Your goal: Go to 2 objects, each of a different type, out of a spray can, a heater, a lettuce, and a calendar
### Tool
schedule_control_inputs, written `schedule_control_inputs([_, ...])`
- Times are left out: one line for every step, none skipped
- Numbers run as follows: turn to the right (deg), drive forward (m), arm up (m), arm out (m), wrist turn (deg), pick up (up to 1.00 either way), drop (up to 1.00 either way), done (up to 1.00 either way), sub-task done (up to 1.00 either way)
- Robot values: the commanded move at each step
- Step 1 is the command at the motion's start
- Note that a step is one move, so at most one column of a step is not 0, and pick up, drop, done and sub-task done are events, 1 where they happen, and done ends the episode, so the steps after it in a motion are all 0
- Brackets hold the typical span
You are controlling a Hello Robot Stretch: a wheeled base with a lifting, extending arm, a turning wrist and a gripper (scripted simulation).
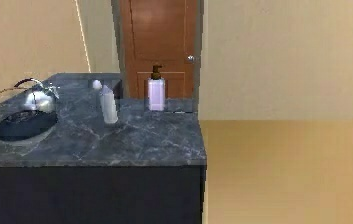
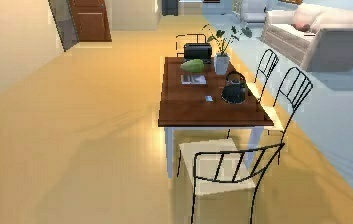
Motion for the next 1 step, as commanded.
schedule_control_inputs([-18.0, 0.0, 0.0, 0.0, 0.0, 0.0, 0.0, 0.0, 0.0])
